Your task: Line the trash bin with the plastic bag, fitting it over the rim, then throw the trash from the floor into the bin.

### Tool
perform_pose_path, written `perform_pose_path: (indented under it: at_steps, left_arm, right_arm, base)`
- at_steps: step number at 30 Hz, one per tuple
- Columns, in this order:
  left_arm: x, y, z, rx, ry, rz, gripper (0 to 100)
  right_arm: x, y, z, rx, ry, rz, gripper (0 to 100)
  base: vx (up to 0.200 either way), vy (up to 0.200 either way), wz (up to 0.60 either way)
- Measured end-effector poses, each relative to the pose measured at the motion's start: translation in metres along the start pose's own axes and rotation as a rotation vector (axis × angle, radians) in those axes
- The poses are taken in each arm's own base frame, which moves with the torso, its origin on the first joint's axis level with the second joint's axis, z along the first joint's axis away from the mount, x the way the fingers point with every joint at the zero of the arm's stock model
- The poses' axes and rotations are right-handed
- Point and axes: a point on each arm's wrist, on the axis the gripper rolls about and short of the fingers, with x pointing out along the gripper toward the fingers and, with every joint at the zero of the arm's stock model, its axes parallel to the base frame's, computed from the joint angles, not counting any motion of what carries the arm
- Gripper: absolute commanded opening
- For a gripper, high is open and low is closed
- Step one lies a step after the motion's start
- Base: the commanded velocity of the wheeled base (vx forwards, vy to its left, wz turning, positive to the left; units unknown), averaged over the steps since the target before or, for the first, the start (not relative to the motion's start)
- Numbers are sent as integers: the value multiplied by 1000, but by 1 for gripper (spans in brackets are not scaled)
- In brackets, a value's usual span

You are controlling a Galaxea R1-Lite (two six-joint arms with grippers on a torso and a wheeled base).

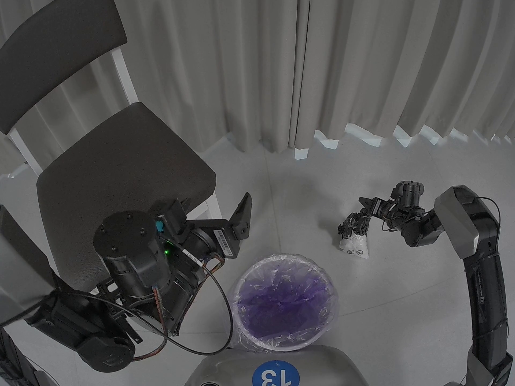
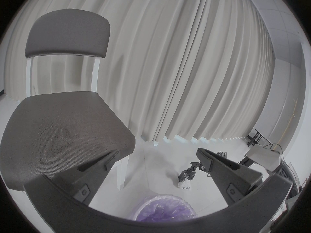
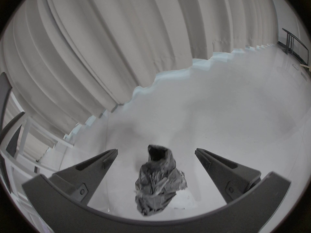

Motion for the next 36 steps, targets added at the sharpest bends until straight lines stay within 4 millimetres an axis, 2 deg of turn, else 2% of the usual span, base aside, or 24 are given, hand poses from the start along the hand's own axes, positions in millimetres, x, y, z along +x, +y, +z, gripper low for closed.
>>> perform_pose_path:
  at_steps: [7, 20, 21, 36]
  left_arm:
    - [0, 0, -2, 37, -66, -13, 100]
    - [-3, 3, -12, 74, -59, -21, 100]
    - [-3, 3, -12, 75, -58, -21, 100]
    - [-2, 5, -11, 77, -57, -12, 100]
  right_arm:
    - [12, -2, -17, 29, -1, -6, 100]
    - [14, -3, -28, 35, 23, -11, 100]
    - [14, -3, -29, 35, 27, -12, 0]
    - [6, -5, -39, 35, 92, -9, 0]
  base:
    - [0, 0, 0]
    - [0, 0, 0]
    - [0, 0, 0]
    - [0, 0, 0]
